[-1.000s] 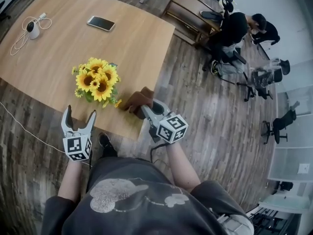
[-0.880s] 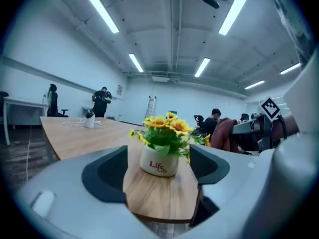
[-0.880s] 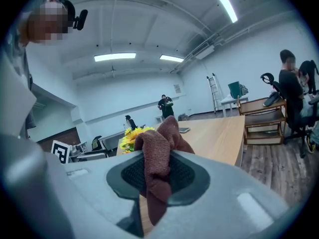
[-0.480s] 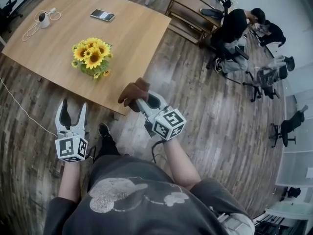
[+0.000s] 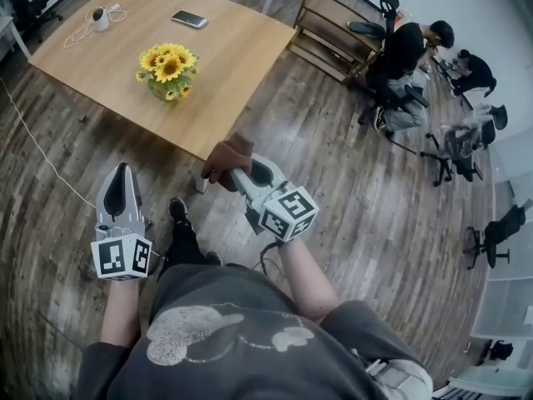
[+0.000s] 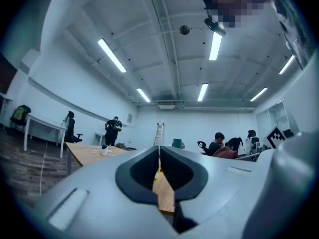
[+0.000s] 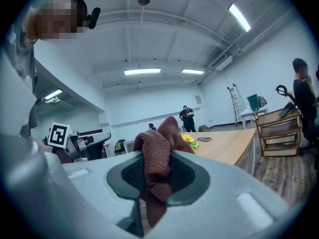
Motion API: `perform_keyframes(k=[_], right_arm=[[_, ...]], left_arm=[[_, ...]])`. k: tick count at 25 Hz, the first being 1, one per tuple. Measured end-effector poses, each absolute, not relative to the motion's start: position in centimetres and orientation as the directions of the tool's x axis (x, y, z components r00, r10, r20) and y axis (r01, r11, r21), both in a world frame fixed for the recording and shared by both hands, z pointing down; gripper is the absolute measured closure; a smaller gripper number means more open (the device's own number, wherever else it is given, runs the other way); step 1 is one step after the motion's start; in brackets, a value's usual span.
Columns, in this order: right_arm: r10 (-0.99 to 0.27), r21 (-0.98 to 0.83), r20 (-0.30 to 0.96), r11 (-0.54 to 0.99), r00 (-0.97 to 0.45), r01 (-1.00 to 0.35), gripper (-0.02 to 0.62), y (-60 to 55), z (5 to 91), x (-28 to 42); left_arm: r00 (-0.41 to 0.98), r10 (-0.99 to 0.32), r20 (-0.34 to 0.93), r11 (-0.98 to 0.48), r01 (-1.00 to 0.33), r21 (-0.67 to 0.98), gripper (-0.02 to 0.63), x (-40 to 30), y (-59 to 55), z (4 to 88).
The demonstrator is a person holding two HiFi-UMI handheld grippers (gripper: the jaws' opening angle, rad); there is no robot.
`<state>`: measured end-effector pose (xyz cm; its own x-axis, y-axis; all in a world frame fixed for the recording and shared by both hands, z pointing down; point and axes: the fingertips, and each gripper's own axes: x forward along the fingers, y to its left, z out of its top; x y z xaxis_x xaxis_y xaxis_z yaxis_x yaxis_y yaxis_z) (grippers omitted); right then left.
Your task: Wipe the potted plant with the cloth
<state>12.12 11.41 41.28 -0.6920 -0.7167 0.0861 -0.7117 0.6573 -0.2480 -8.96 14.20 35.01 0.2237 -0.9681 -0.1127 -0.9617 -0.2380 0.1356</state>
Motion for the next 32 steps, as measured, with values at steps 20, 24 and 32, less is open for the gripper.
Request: perform_keyframes(k=[20, 24, 32], right_arm=[[-0.67, -0.292, 0.05, 0.7, -0.741, -0.652, 0.528, 16.5, 40.6, 13.4], [-0.664, -0.29, 0.06, 0.703, -0.746, -0.649, 0.528, 16.2, 41.0, 13.2], [-0.655, -0.302, 0.093, 0.699, -0.75, -0.648, 0.528, 16.2, 41.9, 12.2]], left_arm=[[0.234, -0.971, -0.055, -0.238, -0.968, 0.077, 0.588, -4.6, 20.6, 34.4], [0.257, -0.966, -0.021, -0.258, -0.963, 0.073, 0.589, -3.7, 20.1, 35.0], [0.263, -0.965, 0.018, -0.26, -0.96, 0.101, 0.588, -4.1, 19.9, 37.3]])
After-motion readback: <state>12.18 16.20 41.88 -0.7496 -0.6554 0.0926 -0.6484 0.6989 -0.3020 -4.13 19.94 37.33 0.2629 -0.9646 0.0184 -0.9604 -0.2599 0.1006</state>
